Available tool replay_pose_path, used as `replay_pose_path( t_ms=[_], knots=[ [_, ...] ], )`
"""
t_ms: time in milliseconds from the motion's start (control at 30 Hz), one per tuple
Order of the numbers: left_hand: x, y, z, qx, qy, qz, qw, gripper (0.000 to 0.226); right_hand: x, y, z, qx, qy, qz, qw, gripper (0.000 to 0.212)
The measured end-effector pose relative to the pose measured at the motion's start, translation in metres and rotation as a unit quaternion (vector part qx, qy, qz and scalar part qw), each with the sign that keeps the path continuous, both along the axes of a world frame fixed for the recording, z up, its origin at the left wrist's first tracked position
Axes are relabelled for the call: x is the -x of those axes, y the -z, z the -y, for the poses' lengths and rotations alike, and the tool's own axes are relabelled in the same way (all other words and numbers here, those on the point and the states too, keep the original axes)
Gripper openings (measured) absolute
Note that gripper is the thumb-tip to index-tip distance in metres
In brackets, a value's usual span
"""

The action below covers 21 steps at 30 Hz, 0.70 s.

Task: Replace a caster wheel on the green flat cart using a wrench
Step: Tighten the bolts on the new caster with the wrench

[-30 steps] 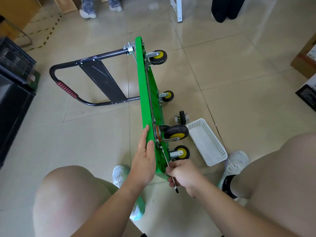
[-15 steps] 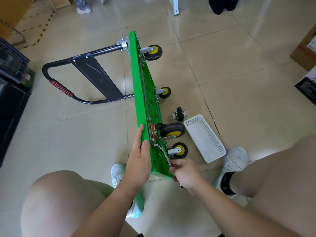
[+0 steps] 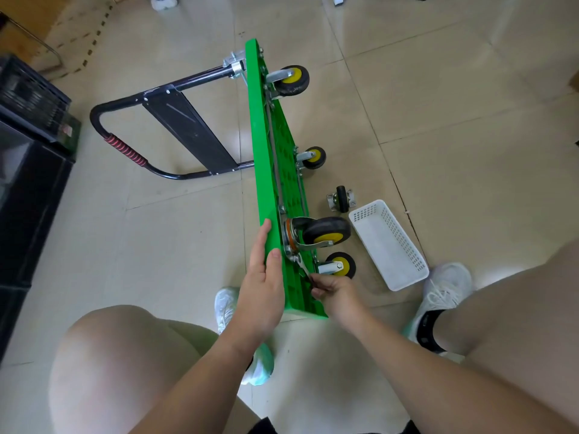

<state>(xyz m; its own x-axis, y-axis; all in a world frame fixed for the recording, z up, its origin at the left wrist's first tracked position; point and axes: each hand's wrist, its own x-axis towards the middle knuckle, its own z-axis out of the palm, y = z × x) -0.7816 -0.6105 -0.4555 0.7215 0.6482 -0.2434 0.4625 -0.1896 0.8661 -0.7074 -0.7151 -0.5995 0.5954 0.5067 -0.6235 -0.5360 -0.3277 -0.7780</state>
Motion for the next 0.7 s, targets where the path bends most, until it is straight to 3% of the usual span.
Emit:
replay_pose_path(
  t_ms=[233, 533, 700],
  knots=[
    [-0.003, 0.002, 0.003, -0.006, -0.007, 0.007, 1.0, 0.049, 0.003, 0.004, -0.001, -0.012, 0.011, 0.005, 1.0, 0.032],
    [-0.003, -0.001, 0.006, -0.028, -0.003, 0.01, 1.0, 0.048, 0.011, 0.025, 0.0, 0.043, -0.006, 0.069, 0.997, 0.025],
    [-0.001, -0.002, 0.011, -0.027, -0.001, 0.003, 1.0, 0.048, 0.011, 0.0, 0.007, 0.06, -0.041, 0.104, 0.992, 0.025]
  ],
)
